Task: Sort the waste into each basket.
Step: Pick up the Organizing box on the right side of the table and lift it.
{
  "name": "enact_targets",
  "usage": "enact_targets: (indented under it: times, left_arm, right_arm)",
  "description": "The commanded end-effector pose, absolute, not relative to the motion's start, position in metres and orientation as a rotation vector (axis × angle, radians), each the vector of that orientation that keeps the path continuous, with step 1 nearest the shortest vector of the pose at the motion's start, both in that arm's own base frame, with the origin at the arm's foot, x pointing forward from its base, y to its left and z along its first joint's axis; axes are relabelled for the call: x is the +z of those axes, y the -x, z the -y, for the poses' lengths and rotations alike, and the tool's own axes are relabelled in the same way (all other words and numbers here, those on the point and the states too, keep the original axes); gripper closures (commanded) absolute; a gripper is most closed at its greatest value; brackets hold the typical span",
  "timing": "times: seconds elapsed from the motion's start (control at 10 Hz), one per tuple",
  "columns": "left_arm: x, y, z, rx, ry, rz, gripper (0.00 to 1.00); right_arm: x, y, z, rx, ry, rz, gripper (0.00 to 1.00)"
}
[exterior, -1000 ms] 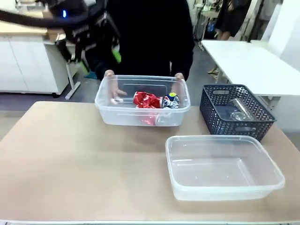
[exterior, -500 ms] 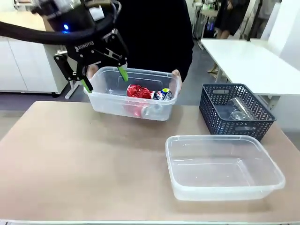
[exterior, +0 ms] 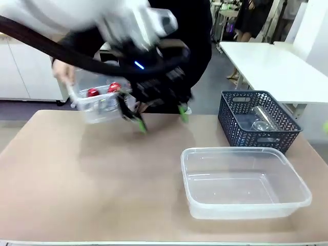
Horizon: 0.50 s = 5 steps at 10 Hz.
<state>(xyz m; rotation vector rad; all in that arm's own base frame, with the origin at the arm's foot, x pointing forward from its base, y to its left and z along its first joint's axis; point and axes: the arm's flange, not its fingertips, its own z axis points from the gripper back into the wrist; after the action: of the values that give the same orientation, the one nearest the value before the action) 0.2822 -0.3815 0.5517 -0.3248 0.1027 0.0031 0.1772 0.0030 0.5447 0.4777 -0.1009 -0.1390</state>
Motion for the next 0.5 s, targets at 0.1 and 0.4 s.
enact_targets:
  times: [0.1, 0.4]
  left_arm:
    - [0.508, -0.304, 0.457, 0.054, 0.211, -0.190, 0.00]
    - [0.505, -0.282, 0.446, 0.024, 0.264, -0.186, 0.00]
  right_arm:
    - [0.446, -0.164, 0.016, -0.135, -0.298, 0.043, 0.00]
    - [0.519, -0.187, 0.009, -0.146, -0.350, 0.049, 0.00]
